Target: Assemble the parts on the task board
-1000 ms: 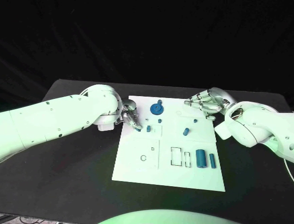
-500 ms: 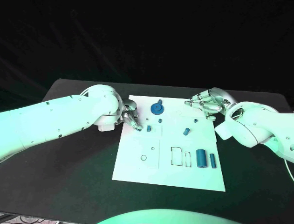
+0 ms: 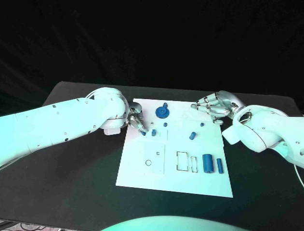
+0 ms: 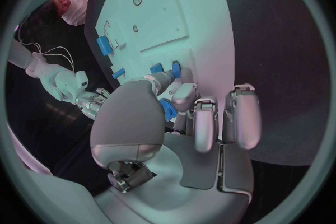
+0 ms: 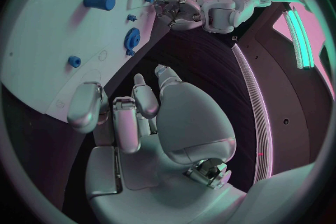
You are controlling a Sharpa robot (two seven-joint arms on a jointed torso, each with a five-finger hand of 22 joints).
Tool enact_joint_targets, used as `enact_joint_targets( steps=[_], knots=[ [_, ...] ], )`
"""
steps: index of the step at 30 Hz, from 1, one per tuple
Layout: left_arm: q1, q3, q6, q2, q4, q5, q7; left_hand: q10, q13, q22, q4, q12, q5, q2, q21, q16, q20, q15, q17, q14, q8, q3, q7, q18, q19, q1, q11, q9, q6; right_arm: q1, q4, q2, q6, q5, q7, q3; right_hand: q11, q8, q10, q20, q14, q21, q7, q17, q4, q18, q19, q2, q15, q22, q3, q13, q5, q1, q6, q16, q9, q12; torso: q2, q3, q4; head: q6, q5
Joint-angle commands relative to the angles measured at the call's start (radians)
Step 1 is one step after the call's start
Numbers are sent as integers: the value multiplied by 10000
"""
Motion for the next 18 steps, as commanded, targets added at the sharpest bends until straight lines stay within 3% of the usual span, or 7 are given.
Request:
enact_joint_targets(
  steps=[1,18],
  knots=[
    [-51,-31,70,60,-8,45,-146,-5,-19,1307,14,12,30,2,18,24,-75,-48,2634,1050,70,4,-218,-46,245,-123,-42,10,185,-7,-1,-6,90,10,86,0,-12,-11,-90,22,799,-66,-7,1583,0,201,-58,5,20,-17,-9,-16,53,71,-73,-44,14,0,-4,3,-1,-18,-13],
    [-55,-33,531,122,29,45,-216,-6,-11,1354,374,38,20,-38,30,24,-111,-77,2634,1050,182,-539,-249,-55,269,-824,-68,134,233,-6,-36,32,119,67,101,0,-10,-11,-98,22,798,-71,-3,1582,15,202,-63,11,21,-26,-14,-26,89,65,-76,-45,14,-9,0,1,14,-71,-30]
  ],
)
